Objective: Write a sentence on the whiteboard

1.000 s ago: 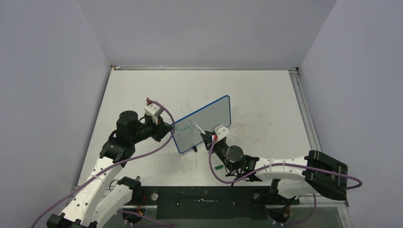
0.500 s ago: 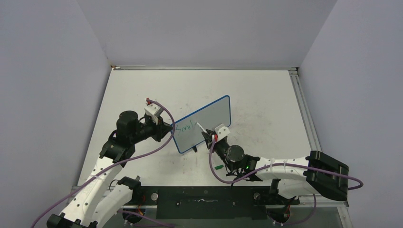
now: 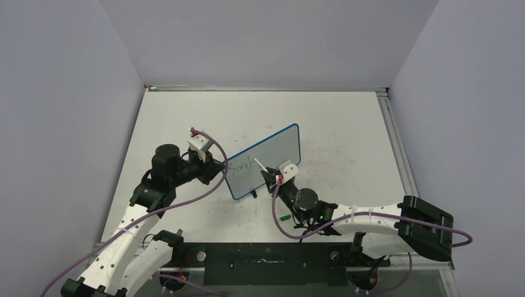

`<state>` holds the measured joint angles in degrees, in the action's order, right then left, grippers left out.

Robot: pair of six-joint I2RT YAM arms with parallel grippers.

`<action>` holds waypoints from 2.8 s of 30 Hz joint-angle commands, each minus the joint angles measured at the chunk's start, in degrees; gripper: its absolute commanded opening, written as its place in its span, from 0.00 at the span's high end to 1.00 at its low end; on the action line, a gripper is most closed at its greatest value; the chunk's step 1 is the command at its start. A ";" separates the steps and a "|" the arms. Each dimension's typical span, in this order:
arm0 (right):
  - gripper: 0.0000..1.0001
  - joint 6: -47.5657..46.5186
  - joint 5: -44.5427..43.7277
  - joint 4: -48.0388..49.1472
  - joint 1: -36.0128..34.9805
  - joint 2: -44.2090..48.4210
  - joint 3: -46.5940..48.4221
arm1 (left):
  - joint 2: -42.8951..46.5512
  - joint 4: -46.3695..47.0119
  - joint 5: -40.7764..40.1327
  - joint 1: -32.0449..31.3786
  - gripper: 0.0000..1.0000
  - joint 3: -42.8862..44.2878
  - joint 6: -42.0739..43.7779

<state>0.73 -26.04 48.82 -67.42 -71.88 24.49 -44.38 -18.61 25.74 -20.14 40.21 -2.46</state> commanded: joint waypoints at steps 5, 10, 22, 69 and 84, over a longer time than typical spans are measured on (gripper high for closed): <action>0.95 2.78 0.78 2.01 -0.32 -1.27 0.47 | 0.00 -1.42 1.11 -0.25 1.00 0.20 -0.18; 0.95 3.93 0.05 1.56 -0.60 -1.42 -0.48 | 0.01 -1.50 1.07 -0.25 1.00 0.19 -0.20; 0.95 5.57 -1.22 0.97 -0.96 -2.40 -1.59 | 0.00 -1.46 1.03 -0.25 1.00 0.22 -0.26; 0.95 2.39 -5.42 1.85 0.34 -0.93 -0.86 | -0.05 -1.41 1.16 -0.25 1.00 0.22 -0.27; 0.95 4.25 -5.89 -0.92 -0.92 1.23 -2.79 | 0.00 -1.43 1.08 -0.26 1.00 0.18 -0.27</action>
<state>3.97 -31.68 47.42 -67.59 -72.95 21.74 -44.38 -18.63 25.80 -20.16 40.21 -2.46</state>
